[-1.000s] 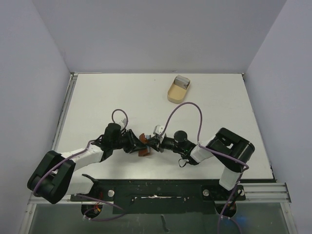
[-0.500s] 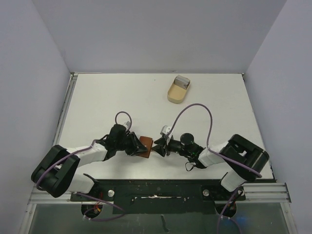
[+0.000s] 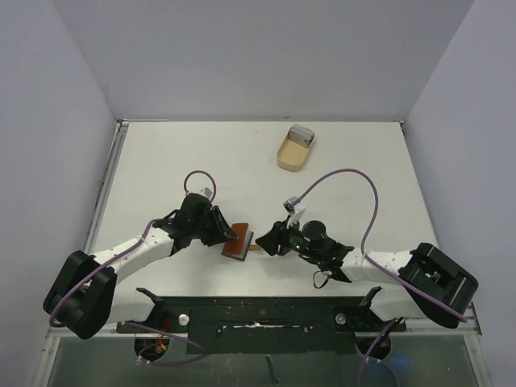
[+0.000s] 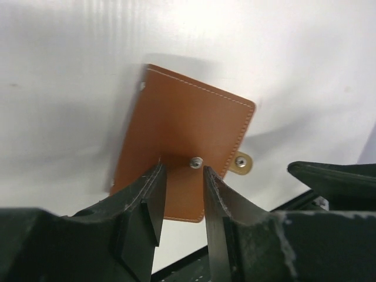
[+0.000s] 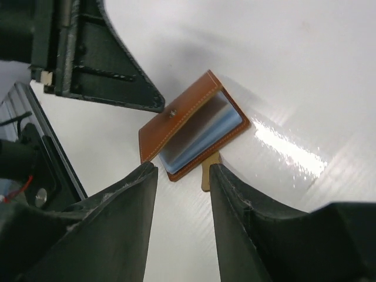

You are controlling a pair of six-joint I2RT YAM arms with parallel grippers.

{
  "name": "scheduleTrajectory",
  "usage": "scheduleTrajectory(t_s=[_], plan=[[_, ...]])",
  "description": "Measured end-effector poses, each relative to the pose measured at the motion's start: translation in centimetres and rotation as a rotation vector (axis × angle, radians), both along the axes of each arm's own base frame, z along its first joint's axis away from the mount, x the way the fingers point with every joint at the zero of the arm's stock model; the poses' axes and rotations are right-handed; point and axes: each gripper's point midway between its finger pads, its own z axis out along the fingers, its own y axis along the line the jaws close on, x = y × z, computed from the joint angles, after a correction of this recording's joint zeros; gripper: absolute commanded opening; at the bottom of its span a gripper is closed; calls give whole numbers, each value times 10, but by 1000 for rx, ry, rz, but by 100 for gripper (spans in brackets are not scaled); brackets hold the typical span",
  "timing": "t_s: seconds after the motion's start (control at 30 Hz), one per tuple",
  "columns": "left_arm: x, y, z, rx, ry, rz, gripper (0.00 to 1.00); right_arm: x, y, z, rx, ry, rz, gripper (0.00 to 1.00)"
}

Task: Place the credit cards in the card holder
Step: Close the card holder at the center of the board.

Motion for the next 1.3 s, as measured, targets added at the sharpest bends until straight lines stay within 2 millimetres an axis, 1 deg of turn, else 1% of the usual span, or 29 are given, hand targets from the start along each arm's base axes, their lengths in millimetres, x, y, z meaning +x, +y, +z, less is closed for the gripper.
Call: scheduleTrajectory(t_s=[0.1,0.17,0.23,0.33,0.47,0.53,0.6,0.7,1.03,1.13,1.2,1.3], plan=[[-2,12,-8,73,6,6,31,2,-7,-8,5,146,-115,47],[-5,19,-13,114,16,5,33,5,-10,-11,11,209,-177,53],[-7,23,-17,139,23,-1,35,5,-13,-15,18,261,-226,56],[-9,25,-26,162,40,-14,35,7,-14,-20,11,316,-276,56],[-14,24,-41,179,91,-28,35,16,-8,-26,13,383,-333,53],[-14,22,-42,173,93,-34,34,15,-7,-33,13,411,-346,52],[-14,21,-42,169,92,-36,32,14,-6,-44,-5,454,-363,52],[-14,21,-43,161,92,-32,30,11,-4,-54,-35,495,-383,52],[-18,11,-44,96,98,-5,26,6,2,-52,-31,519,-395,52],[-18,9,-44,81,99,-2,25,9,6,-46,-33,501,-385,53],[-19,8,-44,76,103,1,25,13,8,-42,-41,484,-383,55],[-19,7,-44,69,108,5,25,15,6,-42,-62,463,-383,56]])
